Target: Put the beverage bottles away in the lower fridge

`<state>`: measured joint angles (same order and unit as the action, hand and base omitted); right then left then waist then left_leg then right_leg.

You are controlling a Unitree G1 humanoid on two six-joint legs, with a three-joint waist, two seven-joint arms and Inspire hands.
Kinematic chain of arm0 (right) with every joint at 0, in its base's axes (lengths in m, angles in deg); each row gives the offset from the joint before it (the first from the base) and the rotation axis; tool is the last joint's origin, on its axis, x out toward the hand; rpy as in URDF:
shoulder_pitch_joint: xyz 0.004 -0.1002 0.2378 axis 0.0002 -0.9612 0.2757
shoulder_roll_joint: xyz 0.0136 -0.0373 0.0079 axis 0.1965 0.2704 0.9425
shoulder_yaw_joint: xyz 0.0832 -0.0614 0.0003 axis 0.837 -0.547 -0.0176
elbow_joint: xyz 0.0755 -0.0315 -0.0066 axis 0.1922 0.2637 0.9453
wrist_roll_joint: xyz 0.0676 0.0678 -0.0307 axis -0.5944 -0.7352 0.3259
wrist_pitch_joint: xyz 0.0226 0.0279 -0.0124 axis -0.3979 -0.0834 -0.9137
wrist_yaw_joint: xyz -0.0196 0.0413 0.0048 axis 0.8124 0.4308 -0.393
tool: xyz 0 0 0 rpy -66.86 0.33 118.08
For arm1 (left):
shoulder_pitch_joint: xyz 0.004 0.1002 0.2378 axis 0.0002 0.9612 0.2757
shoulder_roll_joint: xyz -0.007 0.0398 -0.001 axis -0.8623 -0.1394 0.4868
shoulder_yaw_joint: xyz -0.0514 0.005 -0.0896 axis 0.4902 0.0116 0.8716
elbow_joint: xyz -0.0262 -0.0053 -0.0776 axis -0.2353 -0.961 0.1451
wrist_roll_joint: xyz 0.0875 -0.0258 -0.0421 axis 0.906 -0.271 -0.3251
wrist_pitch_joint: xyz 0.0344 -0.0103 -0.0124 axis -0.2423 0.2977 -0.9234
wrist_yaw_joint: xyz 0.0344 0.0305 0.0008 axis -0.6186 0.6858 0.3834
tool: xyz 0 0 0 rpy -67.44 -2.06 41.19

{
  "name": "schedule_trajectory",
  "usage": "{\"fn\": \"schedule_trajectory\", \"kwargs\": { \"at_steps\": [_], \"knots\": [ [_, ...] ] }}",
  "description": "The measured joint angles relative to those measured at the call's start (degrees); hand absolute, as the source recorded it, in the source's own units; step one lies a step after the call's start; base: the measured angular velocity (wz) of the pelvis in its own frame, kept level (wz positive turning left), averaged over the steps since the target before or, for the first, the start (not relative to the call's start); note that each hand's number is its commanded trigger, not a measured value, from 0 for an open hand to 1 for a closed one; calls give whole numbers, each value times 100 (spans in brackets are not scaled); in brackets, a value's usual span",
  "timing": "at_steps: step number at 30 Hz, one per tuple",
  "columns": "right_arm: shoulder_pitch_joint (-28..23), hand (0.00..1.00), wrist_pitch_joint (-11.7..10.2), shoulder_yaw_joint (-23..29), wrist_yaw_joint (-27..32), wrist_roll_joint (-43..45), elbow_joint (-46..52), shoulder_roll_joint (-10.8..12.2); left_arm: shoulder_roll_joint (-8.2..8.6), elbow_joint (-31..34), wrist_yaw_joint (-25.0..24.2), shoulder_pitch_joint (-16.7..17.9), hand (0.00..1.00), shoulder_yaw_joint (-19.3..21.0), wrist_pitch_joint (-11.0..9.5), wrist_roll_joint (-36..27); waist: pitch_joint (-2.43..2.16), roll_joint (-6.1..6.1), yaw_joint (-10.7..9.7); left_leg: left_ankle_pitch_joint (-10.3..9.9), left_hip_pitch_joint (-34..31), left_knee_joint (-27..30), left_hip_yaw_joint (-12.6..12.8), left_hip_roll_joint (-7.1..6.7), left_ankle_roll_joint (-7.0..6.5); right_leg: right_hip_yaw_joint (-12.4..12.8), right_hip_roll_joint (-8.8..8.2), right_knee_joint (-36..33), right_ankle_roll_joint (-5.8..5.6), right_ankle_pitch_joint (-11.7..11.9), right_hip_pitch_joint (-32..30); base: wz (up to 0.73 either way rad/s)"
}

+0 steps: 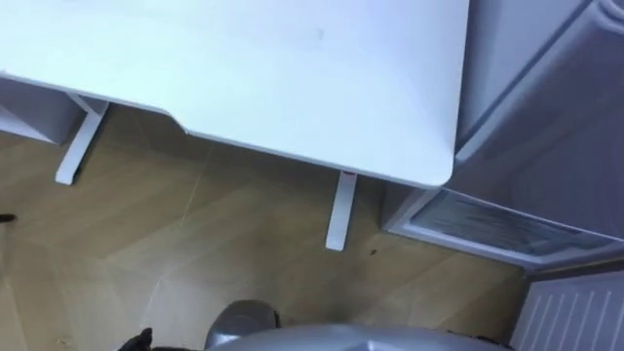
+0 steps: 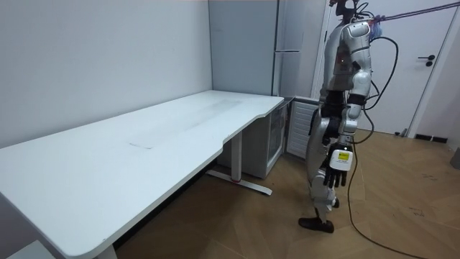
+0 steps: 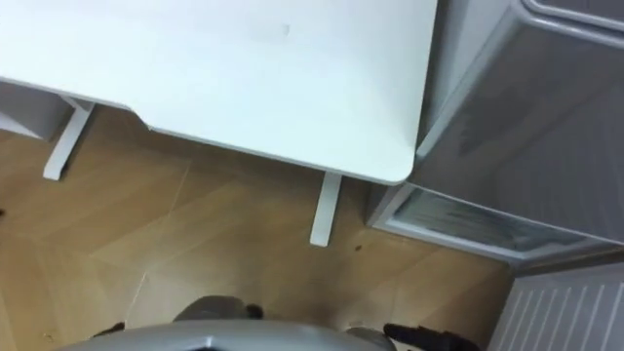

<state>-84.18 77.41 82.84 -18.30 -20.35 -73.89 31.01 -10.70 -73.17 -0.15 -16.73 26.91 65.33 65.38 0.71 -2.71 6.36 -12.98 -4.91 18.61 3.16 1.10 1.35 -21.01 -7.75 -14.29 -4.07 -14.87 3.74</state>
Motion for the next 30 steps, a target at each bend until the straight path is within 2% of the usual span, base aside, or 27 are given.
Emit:
{"fn": "schedule_trajectory", "kwargs": {
  "at_steps": [7, 11, 16, 20, 25, 30],
  "knots": [
    [-150, 0, 15, 360, 3, -7, 80, 152, 94, -4, 153, 8, 0, 176, 144, 186, -2, -3, -141, -13, 262, -139, 1, 22, 18, -12, 37, 81, 10, 26, 242, -1],
    [-249, 0, 36, 462, 4, -147, 80, 200, 183, -28, 301, -4, 0, 296, 169, 175, -18, 18, -163, -31, 307, -149, 18, 32, 21, 35, 52, 81, 15, 58, 269, -8],
    [-344, 0, 135, 583, 81, -423, 57, 261, 247, -30, 311, 17, 0, 395, 343, 187, -28, 15, -165, -37, 433, -152, 84, 65, 19, 105, 74, 82, 28, 74, 360, -7],
    [-407, 0, 167, 678, 118, -492, 49, 268, 247, -48, 310, 74, 0, 502, 390, 187, -42, 35, -177, -44, 472, -147, 169, 120, 33, 195, 118, 88, 56, 94, 353, -13],
    [-548, 0, 209, 926, 120, -443, 47, 272, 236, -257, 304, 98, 0, 983, 423, 195, -71, 13, -189, -25, 577, -237, 274, 151, 58, 325, 152, 193, 71, 102, 370, -11],
    [-654, 0, 223, 1152, 193, -374, 39, 275, 231, -243, 283, 77, 0, 1064, 471, 297, -72, 8, -243, -24, 625, -241, 293, 152, 61, 407, 173, 270, 74, 124, 398, -7]
  ]
}}
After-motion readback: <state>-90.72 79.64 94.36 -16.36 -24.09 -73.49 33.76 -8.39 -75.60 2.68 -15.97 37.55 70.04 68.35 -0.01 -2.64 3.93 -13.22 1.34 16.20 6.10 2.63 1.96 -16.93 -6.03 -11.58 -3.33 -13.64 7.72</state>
